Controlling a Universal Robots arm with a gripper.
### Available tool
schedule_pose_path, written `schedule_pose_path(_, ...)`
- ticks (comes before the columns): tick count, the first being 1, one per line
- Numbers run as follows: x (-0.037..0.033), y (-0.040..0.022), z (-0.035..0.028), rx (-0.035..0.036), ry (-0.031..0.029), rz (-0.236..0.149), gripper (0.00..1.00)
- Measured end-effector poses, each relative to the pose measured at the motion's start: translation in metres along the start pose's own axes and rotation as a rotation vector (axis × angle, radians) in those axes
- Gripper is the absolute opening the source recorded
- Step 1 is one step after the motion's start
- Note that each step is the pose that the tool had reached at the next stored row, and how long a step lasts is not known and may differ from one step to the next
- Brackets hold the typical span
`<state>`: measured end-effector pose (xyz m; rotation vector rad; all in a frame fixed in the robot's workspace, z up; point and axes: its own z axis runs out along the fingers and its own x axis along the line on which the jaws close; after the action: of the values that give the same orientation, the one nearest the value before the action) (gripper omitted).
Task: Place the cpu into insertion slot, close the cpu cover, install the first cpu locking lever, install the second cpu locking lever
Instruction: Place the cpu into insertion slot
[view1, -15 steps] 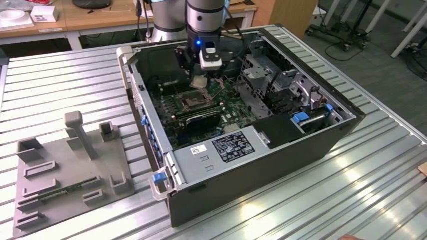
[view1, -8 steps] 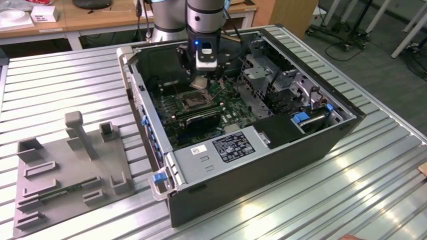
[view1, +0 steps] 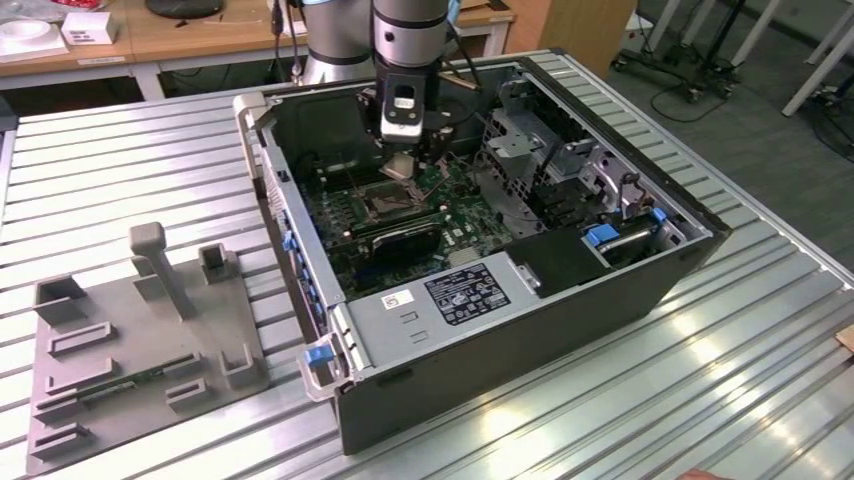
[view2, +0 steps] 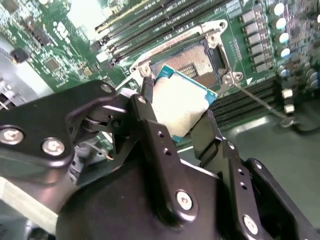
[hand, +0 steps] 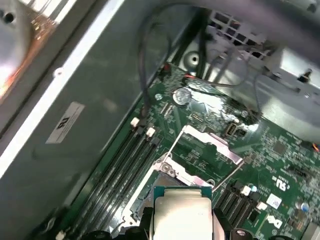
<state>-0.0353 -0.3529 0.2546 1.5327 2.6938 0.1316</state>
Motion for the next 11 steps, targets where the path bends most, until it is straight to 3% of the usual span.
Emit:
schedule_pose_path(3, 0.0001, -0.0002, 0.0003, -0.0002, -0.0033, 0.036, 0.54)
schedule_pose_path(9, 0.0001, -0.0002, 0.0003, 0.0021, -0.006, 0.036, 0.54)
schedule_pose_path(10, 0.0002, -0.0001, 0.0005, 0.0077, -0.0037, 0.037, 0.54)
schedule_pose_path(11, 0.0002, -0.0001, 0.0008, 0.0201, 0.0008, 0.037, 0.54)
